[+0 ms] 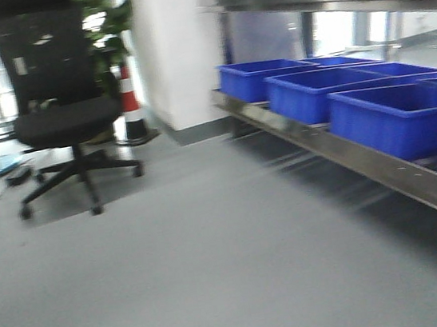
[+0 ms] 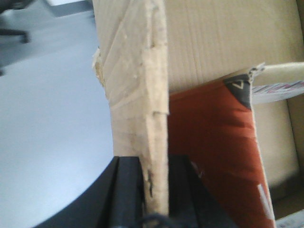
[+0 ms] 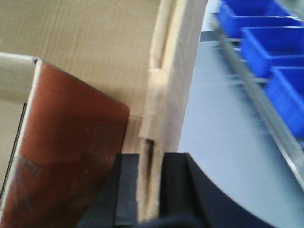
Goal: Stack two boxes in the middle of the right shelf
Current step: 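Carry the boxes in both grippers toward the steel shelf with blue bins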
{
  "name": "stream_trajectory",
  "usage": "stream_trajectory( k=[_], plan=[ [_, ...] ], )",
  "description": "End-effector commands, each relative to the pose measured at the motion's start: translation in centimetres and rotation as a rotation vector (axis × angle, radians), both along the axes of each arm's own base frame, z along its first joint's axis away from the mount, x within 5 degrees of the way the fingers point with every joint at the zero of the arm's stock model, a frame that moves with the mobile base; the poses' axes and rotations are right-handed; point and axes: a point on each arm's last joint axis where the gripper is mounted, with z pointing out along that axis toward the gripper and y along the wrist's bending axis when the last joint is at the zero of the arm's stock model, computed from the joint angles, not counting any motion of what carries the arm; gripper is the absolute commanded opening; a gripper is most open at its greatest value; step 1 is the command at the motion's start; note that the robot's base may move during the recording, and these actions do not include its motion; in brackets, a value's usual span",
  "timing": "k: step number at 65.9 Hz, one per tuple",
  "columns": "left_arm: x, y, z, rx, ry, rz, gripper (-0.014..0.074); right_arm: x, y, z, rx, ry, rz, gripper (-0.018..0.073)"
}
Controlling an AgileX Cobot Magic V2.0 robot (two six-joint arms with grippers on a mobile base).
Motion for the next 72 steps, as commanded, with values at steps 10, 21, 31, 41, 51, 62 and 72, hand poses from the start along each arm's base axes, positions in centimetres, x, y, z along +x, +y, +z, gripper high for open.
stream_trajectory(
  k=[10, 21, 31, 41, 51, 62, 72],
  plan=[
    [-0.38, 0.3, 1.09, -0.017, -0.079, 0.01, -0.0111, -0.36, -0.33, 1.04, 0.001, -0.076, -0.01, -0.0153],
    [-0.38, 0.3, 1.09, -0.017, -0.079, 0.01, -0.0111, -0.36, -0.33, 1.04, 0.001, -0.076, -0.01, -0.0153],
    [-0.38, 0.3, 1.09, -0.017, -0.079, 0.01, -0.0111, -0.36, -0.33, 1.04, 0.001, -0.076, -0.01, -0.0153],
    [-0.38, 0.3, 1.09, -0.017, -0.079, 0.01, -0.0111, -0.36, -0.33, 1.04, 0.001, -0.076, -0.01, -0.0153],
    [-0.38, 0.3, 1.09, -0.017, -0.079, 0.01, -0.0111, -0.36, -0.33, 1.04, 0.001, -0.076, -0.01, -0.0153],
    [-0.38, 0.3, 1.09, -0.017, -0.079, 0.01, -0.0111, -0.36, -0.33, 1.04, 0.001, -0.076, -0.01, -0.0153],
    [-0.38, 0.3, 1.09, -0.017, -0.079, 0.01, -0.0111, -0.36, -0.33, 1.04, 0.001, -0.076, -0.01, -0.0153]
  ],
)
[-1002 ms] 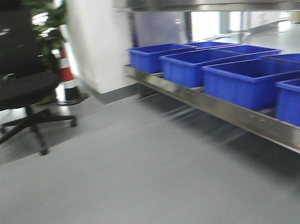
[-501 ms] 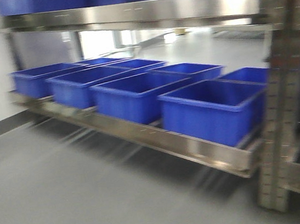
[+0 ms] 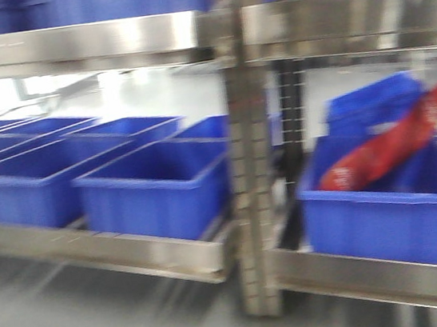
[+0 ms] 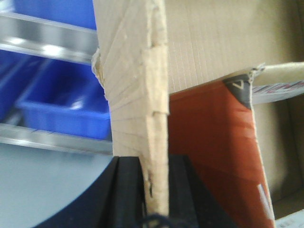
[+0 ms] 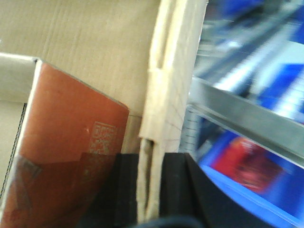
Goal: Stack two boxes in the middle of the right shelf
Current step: 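Carry the boxes in both grippers toward the steel shelf with blue bins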
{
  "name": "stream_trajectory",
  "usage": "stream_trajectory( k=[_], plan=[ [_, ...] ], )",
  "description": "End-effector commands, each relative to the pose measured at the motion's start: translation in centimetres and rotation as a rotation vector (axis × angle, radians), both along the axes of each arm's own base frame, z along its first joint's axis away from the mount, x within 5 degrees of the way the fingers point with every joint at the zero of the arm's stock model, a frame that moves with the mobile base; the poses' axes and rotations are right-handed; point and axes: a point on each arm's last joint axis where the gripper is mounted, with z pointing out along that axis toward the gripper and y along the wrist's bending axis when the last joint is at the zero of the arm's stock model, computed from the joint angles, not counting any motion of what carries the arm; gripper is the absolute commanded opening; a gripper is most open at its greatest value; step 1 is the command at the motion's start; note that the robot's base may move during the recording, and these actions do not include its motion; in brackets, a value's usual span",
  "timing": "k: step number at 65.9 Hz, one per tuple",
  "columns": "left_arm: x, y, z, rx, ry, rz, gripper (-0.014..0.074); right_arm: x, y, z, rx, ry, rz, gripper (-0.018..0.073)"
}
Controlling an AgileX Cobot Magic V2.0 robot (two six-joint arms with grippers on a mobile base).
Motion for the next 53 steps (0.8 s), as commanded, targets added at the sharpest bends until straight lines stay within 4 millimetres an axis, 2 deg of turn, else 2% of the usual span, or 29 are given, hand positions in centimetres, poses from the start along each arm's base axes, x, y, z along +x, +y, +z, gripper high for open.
stream_trajectory(
  k=[1, 53],
  plan=[
    [-0.38, 0.3, 1.09, -0.017, -0.079, 0.01, -0.0111, -0.36, -0.33, 1.04, 0.001, -0.076, -0.01, -0.0153],
    [-0.37, 0.32, 1.09, -0.016, -0.079, 0.011, -0.0111, -0.36, -0.33, 1.04, 0.001, -0.076, -0.01, -0.0153]
  ],
)
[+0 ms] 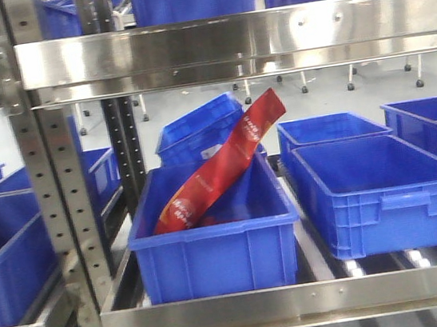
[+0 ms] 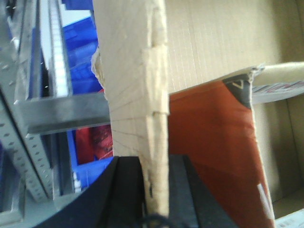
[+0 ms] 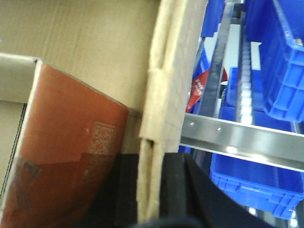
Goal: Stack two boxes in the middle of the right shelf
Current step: 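Carry the boxes in both grippers toward the steel shelf with blue bins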
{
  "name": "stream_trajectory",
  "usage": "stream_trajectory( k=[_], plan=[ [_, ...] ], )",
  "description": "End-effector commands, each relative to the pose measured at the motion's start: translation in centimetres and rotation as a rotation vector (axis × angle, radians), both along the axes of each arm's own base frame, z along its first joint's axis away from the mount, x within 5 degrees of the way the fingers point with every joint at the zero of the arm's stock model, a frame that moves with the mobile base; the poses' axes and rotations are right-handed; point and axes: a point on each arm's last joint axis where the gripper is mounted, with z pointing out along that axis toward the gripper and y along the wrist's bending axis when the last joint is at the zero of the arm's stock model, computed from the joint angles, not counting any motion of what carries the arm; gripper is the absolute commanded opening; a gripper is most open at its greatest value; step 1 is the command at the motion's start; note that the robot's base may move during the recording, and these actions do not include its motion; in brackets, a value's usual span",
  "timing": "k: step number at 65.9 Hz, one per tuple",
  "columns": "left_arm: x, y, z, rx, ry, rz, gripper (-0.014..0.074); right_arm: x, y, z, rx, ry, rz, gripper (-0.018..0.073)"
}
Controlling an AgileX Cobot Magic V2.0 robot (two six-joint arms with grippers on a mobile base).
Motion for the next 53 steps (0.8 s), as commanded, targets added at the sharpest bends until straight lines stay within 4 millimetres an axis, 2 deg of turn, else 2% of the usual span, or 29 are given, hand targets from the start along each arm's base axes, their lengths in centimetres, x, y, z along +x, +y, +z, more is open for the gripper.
stream_trajectory(
  k=[1, 53],
  plan=[
    [-0.36, 0.37, 1.09, -0.011, -0.081, 0.015, -0.0111, -0.36, -0.33, 1.04, 0.001, -0.076, -0.01, -0.0153],
    [-0.35, 0.37, 1.11, -0.011, -0.083, 0.015, -0.0111, -0.36, -0.33, 1.04, 0.001, -0.076, -0.01, -0.0153]
  ],
)
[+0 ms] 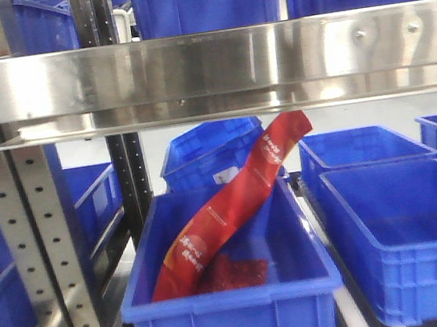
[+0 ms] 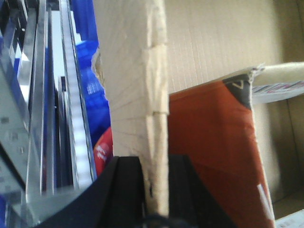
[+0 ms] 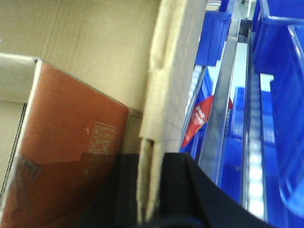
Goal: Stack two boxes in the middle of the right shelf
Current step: 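Carry the boxes in both grippers toward the steel shelf with blue bins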
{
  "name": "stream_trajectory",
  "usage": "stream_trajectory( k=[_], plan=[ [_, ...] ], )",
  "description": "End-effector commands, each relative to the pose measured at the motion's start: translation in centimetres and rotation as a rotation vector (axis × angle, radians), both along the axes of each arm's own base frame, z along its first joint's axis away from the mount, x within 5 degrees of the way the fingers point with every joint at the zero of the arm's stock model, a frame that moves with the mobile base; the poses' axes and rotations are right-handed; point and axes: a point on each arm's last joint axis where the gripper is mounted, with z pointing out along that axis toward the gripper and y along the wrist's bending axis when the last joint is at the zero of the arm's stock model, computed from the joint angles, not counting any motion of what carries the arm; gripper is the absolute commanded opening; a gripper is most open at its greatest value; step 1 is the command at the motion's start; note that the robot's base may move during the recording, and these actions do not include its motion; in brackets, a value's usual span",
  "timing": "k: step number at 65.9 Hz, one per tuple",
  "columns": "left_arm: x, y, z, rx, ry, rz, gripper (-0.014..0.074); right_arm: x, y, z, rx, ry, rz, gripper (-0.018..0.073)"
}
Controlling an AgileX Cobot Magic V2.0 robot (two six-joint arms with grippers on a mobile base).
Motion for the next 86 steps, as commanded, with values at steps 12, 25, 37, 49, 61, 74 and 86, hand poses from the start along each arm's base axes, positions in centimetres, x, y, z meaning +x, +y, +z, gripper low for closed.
stream_trajectory(
  k=[12, 25, 37, 49, 61, 74, 86],
  plan=[
    [-0.37, 0.31, 1.11, -0.016, -0.081, 0.011, -0.0111, -0.36, -0.33, 1.04, 0.001, -0.076, -0.01, -0.0153],
    [-0.37, 0.31, 1.11, -0.016, -0.081, 0.011, -0.0111, -0.36, -0.33, 1.04, 0.001, -0.076, -0.01, -0.0153],
    [-0.37, 0.31, 1.11, -0.016, -0.081, 0.011, -0.0111, -0.36, -0.33, 1.04, 0.001, -0.076, -0.01, -0.0153],
    [-0.37, 0.31, 1.11, -0.016, -0.081, 0.011, -0.0111, -0.36, -0.33, 1.04, 0.001, -0.076, -0.01, -0.0153],
    [-0.37, 0.31, 1.11, -0.016, -0.081, 0.011, -0.0111, -0.36, -0.33, 1.04, 0.001, -0.076, -0.01, -0.0153],
    [-0.37, 0.31, 1.11, -0.016, -0.081, 0.011, -0.0111, -0.36, -0.33, 1.04, 0.001, -0.076, -0.01, -0.0153],
    [-0.37, 0.31, 1.11, -0.016, -0.081, 0.011, -0.0111, -0.36, -0.33, 1.04, 0.001, -0.076, -0.01, -0.0153]
  ],
)
